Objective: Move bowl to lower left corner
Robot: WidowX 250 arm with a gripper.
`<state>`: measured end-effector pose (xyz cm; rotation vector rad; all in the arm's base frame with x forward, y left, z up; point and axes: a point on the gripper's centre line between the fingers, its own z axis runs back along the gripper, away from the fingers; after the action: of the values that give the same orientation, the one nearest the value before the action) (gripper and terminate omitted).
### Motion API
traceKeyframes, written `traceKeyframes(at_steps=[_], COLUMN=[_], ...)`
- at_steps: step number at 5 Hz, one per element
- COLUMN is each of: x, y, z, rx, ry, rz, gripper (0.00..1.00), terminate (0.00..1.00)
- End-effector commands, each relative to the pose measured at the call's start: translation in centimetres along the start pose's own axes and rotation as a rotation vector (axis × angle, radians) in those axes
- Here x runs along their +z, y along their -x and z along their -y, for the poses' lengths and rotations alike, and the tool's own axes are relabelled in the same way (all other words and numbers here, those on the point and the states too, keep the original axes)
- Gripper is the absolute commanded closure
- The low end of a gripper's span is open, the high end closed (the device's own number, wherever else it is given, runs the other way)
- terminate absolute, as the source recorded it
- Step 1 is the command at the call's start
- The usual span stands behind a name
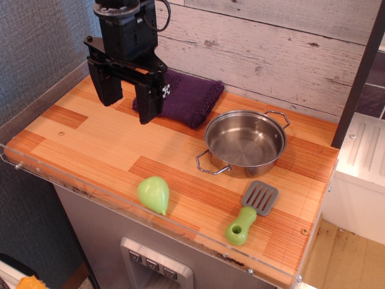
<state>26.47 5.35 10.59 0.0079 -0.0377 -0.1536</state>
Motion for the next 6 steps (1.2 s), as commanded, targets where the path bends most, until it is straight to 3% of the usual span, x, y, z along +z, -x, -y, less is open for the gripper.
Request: traceKeyframes(at_steps=[1,2,3,5,6], x=[0.0,-0.3,-1.1,-4.3,-4.9], y=[0.0,-0.7,-2.8,-7.5,-9.0], z=[0.0,0.8,2.8,6.7,6.6], rx=[0.000,0.047,0.034,0.035,0.039], ry=[0.000,-0.061,0.014,0.072,0.052], rz=[0.000,0.027,0.074,0.059,0.037], gripper=[0.00,0.00,0.00,0.00,0.00], terminate=[0.00,0.00,0.00,0.00,0.00])
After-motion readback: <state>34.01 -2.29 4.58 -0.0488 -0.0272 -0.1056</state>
